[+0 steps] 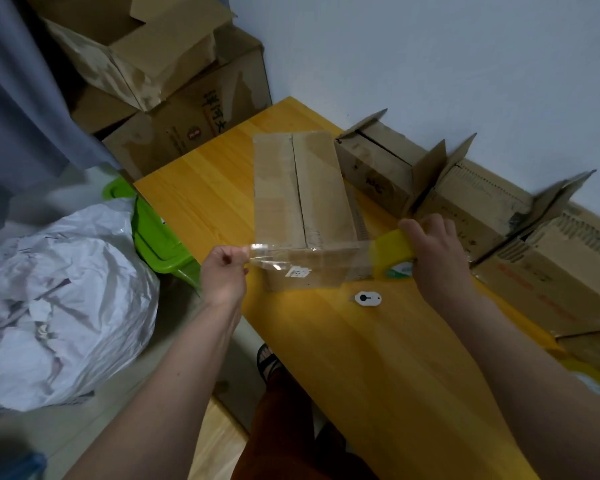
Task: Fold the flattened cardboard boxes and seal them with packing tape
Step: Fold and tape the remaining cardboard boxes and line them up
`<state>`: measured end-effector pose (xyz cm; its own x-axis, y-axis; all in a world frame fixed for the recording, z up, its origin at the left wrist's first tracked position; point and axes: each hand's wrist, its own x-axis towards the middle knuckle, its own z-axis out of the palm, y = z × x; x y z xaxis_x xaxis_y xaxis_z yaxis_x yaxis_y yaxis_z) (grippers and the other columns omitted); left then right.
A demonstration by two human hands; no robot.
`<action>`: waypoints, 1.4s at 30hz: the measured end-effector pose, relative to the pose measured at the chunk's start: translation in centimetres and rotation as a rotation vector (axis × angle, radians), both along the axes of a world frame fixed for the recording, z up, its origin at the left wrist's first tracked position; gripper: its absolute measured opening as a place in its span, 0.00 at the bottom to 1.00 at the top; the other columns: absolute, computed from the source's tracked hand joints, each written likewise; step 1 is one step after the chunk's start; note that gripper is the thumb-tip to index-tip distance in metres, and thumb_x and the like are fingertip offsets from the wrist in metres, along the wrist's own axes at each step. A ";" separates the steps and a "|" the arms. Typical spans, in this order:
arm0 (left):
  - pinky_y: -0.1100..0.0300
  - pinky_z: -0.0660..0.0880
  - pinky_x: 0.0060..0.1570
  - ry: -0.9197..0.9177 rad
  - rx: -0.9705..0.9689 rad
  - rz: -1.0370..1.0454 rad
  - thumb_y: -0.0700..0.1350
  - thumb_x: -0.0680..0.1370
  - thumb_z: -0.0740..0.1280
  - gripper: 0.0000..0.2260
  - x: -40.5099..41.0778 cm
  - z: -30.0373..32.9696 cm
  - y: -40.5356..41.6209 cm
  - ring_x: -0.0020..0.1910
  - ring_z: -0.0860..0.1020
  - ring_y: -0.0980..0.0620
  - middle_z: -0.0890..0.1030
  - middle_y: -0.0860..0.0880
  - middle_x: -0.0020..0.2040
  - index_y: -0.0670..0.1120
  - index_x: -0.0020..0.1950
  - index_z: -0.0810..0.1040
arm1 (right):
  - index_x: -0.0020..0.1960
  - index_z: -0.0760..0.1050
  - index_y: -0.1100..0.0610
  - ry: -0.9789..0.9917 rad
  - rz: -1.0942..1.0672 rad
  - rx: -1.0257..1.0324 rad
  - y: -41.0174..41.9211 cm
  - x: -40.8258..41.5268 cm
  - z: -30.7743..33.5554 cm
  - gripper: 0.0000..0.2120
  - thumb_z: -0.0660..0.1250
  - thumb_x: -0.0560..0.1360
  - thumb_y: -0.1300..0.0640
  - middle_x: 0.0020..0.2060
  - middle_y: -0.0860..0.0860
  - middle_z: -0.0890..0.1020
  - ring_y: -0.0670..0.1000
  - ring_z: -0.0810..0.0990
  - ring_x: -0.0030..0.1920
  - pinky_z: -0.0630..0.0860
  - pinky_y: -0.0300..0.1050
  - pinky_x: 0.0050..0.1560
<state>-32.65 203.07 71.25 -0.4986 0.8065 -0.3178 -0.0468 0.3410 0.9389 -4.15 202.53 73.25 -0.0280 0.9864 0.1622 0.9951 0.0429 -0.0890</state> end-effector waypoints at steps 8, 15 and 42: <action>0.64 0.73 0.42 0.014 -0.028 0.100 0.38 0.79 0.66 0.11 -0.1 -1.0 1.1 0.35 0.73 0.58 0.76 0.51 0.37 0.46 0.38 0.71 | 0.65 0.70 0.54 -0.217 0.017 -0.025 1.8 -1.4 0.4 0.31 0.75 0.65 0.67 0.55 0.61 0.72 0.62 0.71 0.54 0.73 0.54 0.48; 0.55 0.74 0.45 0.038 -0.125 0.027 0.39 0.79 0.67 0.10 -1.0 -1.8 1.8 0.37 0.73 0.54 0.75 0.50 0.37 0.46 0.38 0.72 | 0.69 0.65 0.51 -0.287 0.024 -0.119 2.5 -1.9 -0.1 0.34 0.73 0.68 0.65 0.60 0.59 0.69 0.60 0.68 0.59 0.71 0.52 0.56; 0.52 0.67 0.65 0.699 -0.173 -0.382 0.49 0.81 0.60 0.21 -1.8 1.3 3.5 0.67 0.70 0.41 0.73 0.40 0.68 0.41 0.73 0.67 | 0.72 0.61 0.51 0.123 0.130 -0.329 1.3 -7.3 -2.5 0.30 0.67 0.73 0.61 0.59 0.54 0.68 0.57 0.65 0.60 0.62 0.48 0.54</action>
